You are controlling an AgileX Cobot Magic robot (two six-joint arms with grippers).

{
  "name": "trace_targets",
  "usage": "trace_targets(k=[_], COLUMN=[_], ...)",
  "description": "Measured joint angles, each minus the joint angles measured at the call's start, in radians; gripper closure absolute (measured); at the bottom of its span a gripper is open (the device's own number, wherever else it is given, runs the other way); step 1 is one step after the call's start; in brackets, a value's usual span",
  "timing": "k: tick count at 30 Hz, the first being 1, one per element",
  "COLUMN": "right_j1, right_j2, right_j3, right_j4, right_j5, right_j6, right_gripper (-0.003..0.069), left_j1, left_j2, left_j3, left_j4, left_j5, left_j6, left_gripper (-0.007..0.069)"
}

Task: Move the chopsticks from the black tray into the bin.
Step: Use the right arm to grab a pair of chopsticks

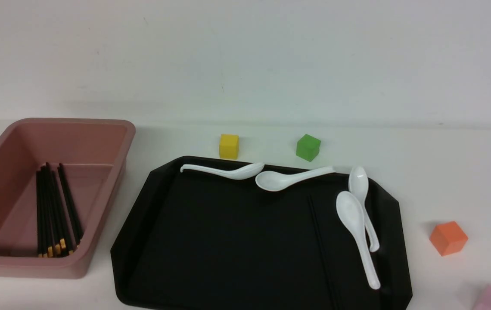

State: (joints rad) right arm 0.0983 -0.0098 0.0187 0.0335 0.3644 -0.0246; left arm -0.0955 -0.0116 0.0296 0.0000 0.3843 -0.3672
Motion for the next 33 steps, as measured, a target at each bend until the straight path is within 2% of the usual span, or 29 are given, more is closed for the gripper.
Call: trace_targets(k=[15, 19, 21, 24, 25, 26, 29, 33], right_j1=[0.0, 0.0, 0.0, 0.0, 0.0, 0.0, 0.0, 0.0], right_j2=[0.0, 0.0, 0.0, 0.0, 0.0, 0.0, 0.0, 0.0], right_j3=[0.0, 0.0, 0.004, 0.005, 0.005, 0.005, 0.005, 0.005], right_j4=[0.011, 0.175, 0.37, 0.596, 0.611, 0.724, 0.813, 0.87], right_j5=[0.0, -0.004, -0.018, -0.033, -0.034, -0.04, -0.049, -0.066], right_j6=[0.009, 0.091, 0.175, 0.243, 0.246, 0.258, 0.259, 0.259], right_gripper=[0.0446, 0.0441, 0.0438, 0.0436, 0.0436, 0.0433, 0.0431, 0.0426], left_j1=[0.0, 0.0, 0.0, 0.0, 0.0, 0.0, 0.0, 0.0], left_j2=[0.0, 0.0, 0.0, 0.0, 0.0, 0.0, 0.0, 0.0], left_j3=[0.0, 0.0, 0.0, 0.0, 0.0, 0.0, 0.0, 0.0], left_j4=[0.0, 0.0, 0.0, 0.0, 0.0, 0.0, 0.0, 0.0], left_j5=[0.0, 0.0, 0.0, 0.0, 0.0, 0.0, 0.0, 0.0], left_j6=[0.0, 0.0, 0.0, 0.0, 0.0, 0.0, 0.0, 0.0], left_gripper=[0.0386, 0.0386, 0.0386, 0.0386, 0.0386, 0.0386, 0.0386, 0.0387])
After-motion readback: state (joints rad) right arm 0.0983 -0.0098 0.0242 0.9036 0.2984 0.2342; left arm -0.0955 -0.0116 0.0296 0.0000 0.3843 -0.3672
